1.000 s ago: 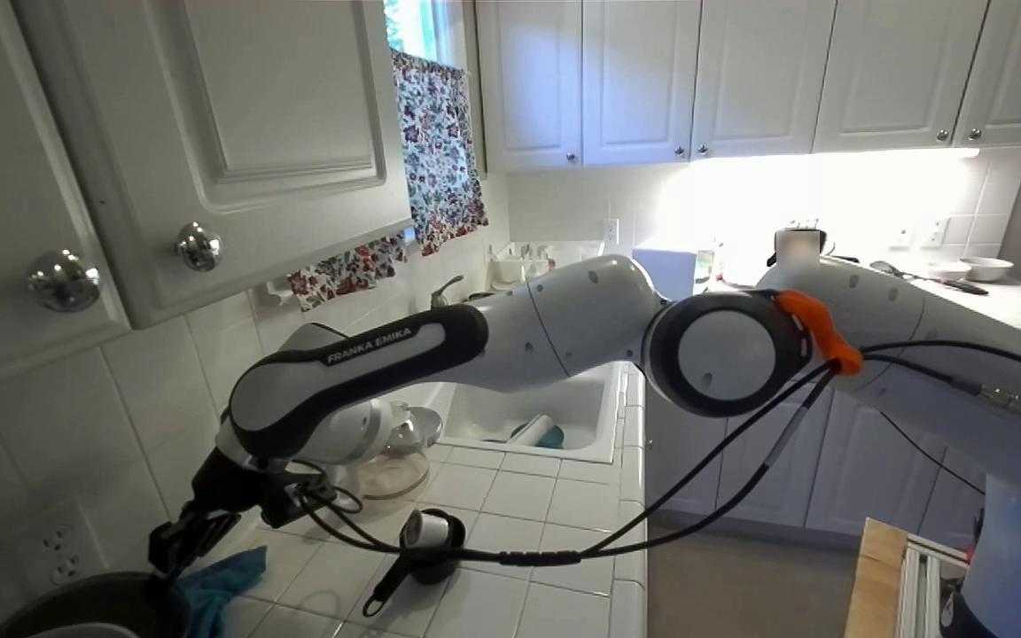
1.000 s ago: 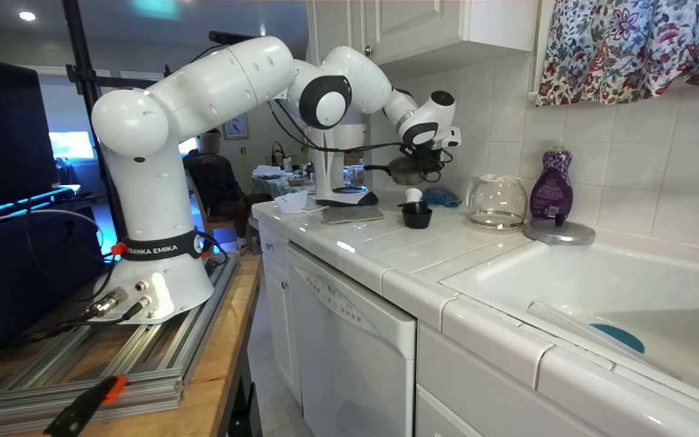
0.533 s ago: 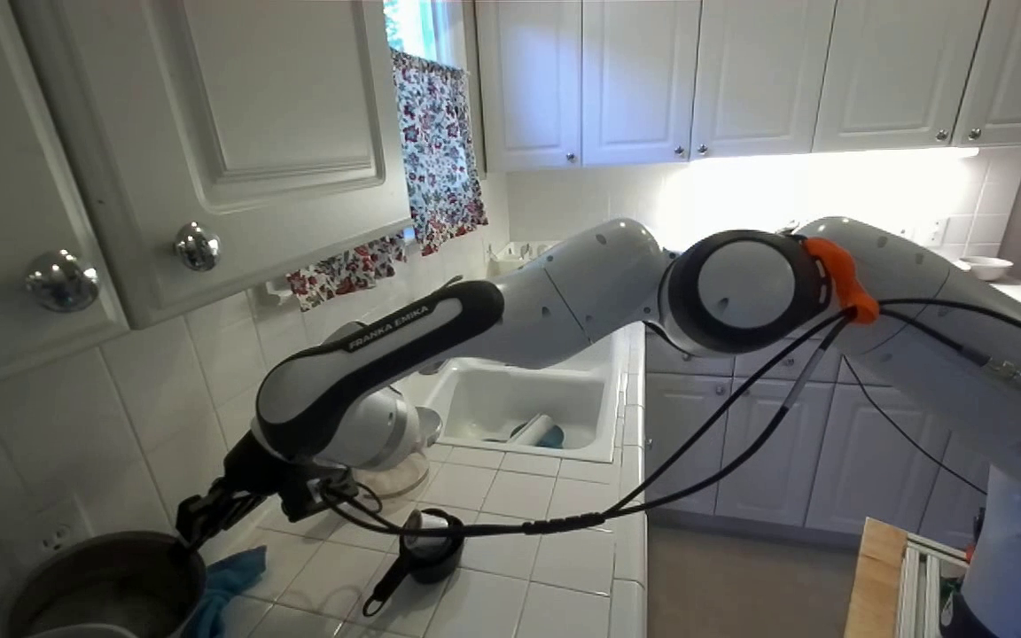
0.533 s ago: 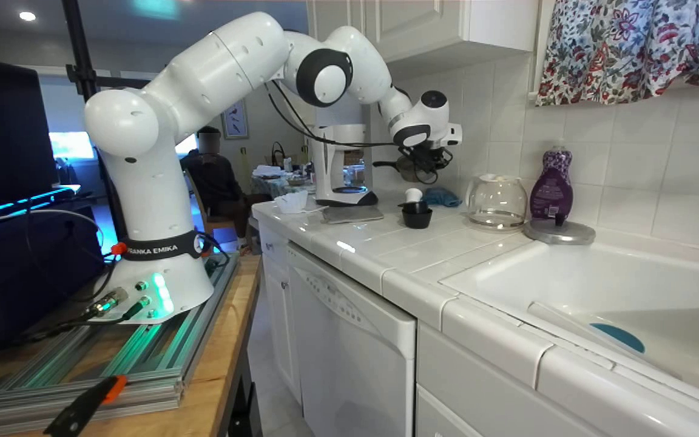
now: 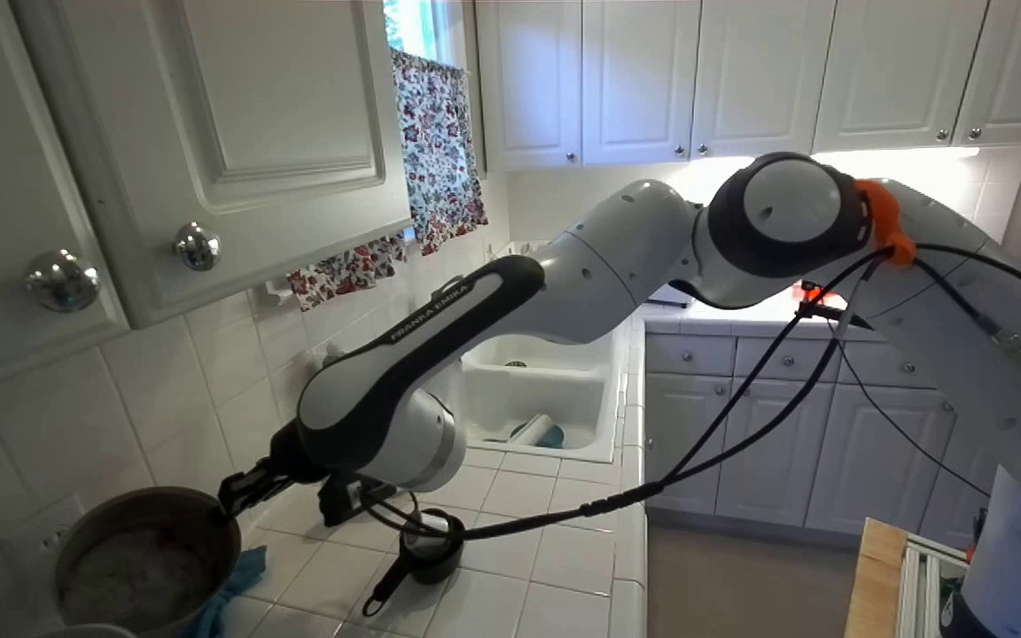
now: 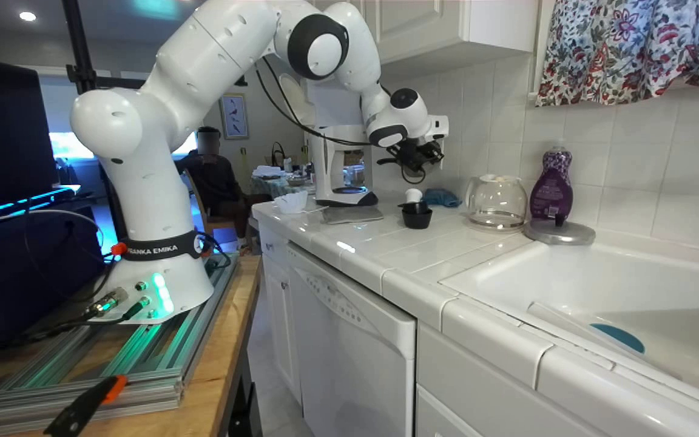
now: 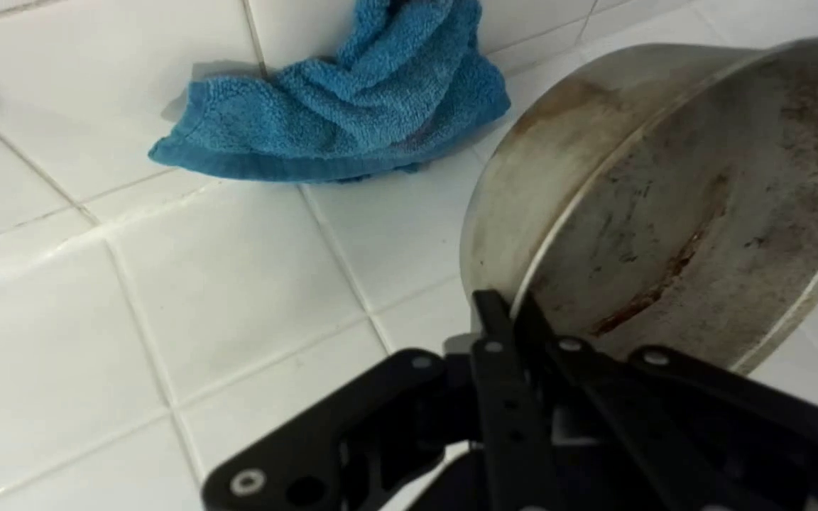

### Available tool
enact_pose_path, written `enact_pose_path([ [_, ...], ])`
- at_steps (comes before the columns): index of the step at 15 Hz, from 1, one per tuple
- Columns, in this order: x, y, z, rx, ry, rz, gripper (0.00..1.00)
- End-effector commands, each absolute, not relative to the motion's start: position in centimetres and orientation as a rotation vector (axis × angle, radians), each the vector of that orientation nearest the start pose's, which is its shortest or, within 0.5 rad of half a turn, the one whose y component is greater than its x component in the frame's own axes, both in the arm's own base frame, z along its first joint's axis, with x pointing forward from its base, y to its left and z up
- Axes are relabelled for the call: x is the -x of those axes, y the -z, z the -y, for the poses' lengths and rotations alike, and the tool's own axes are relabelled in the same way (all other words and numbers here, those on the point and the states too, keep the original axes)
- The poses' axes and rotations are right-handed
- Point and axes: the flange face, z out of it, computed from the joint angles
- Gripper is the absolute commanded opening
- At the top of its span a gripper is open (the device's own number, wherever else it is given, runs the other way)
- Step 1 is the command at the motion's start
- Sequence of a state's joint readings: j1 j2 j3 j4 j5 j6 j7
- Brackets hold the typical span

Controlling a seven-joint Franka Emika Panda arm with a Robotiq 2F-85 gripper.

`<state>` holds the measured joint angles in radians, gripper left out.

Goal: Bring the pan closer to the sink, then place a lid on it

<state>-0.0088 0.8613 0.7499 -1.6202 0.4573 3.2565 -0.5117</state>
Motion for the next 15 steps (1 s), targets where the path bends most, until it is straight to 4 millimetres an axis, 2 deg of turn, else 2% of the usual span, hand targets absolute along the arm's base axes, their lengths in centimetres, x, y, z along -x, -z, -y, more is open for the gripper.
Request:
enact_pose_path([
  [1,-59.6,-31.6,-32.8,2.317,1.007,0.325,0.01],
  [6,-53.4,-33.4,-29.1,2.314,1.083,0.276,0.01],
  [9,-49.5,-34.1,-26.2,2.336,1.077,0.269,0.01],
  [12,-46.2,-34.1,-22.4,2.377,1.071,0.226,0.01],
  [15,-44.0,-34.5,-18.3,2.424,1.132,0.134,0.01],
])
